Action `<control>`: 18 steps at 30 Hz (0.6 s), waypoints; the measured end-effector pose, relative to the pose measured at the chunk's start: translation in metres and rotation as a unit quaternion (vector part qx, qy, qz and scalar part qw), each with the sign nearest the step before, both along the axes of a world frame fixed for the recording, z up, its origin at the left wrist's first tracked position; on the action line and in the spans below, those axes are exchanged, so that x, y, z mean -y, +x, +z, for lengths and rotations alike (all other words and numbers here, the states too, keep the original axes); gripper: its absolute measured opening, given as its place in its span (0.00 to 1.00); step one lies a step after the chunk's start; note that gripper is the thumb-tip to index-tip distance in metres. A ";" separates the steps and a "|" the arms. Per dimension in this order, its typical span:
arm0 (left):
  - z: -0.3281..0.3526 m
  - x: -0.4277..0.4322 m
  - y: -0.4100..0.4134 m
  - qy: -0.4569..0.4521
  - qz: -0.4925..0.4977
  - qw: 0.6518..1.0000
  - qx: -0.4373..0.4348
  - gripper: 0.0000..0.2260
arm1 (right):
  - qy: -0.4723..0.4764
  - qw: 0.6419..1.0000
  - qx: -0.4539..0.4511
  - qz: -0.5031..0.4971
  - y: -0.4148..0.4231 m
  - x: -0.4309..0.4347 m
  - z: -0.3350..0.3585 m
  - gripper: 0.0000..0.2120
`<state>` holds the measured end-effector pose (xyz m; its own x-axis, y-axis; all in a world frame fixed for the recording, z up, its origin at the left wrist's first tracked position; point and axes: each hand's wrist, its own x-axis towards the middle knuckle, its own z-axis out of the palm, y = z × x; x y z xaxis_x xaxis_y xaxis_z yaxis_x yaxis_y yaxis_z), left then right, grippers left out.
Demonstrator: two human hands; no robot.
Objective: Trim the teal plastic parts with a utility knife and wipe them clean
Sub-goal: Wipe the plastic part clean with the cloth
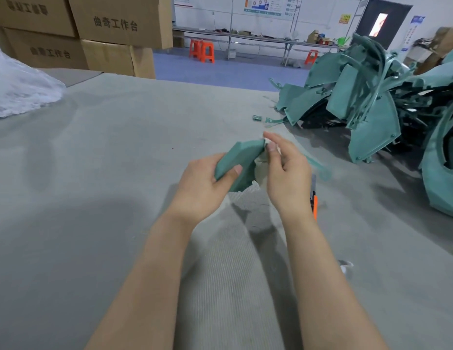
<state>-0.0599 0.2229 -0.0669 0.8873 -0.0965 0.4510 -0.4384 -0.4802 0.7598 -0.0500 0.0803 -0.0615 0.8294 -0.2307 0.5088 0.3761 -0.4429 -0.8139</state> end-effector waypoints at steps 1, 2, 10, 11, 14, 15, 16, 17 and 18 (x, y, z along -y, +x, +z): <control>0.001 0.001 0.000 -0.003 -0.002 1.000 0.002 0.07 | 0.015 1.000 -0.004 0.000 -0.001 -0.002 0.000 0.14; 0.001 0.001 0.000 -0.007 -0.002 1.000 0.004 0.07 | 0.025 1.000 0.002 0.011 -0.004 -0.007 0.001 0.14; 0.003 -0.004 -0.003 0.013 0.033 0.999 -0.007 0.09 | 0.024 0.999 0.003 0.044 -0.005 -0.018 -0.002 0.14; 0.003 -0.003 -0.003 0.015 0.031 0.999 -0.003 0.08 | 0.018 0.999 -0.017 0.023 -0.001 -0.012 -0.004 0.14; 0.002 -0.003 -0.004 0.033 0.031 0.999 -0.001 0.09 | -0.004 0.996 -0.079 -0.034 0.008 0.001 -0.010 0.15; 0.002 -0.004 -0.004 0.037 0.032 0.999 -0.002 0.09 | -0.010 0.995 -0.093 -0.047 0.011 0.005 -0.013 0.15; 0.003 -0.005 -0.003 0.041 0.033 0.999 -0.003 0.09 | -0.017 0.993 -0.100 -0.060 0.013 0.010 -0.015 0.15; 0.003 -0.006 -0.003 0.039 0.036 0.999 -0.003 0.09 | -0.019 0.992 -0.104 -0.075 0.014 0.014 -0.017 0.15; 0.003 -0.006 -0.002 0.023 0.044 0.999 0.001 0.08 | -0.015 0.990 -0.103 -0.095 0.015 0.019 -0.017 0.15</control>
<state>-0.0618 0.2293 -0.0640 0.8928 -0.0381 0.4488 -0.3935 -0.5511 0.7358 -0.0345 0.0609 -0.0788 0.8595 -0.3800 0.3417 0.1109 -0.5140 -0.8506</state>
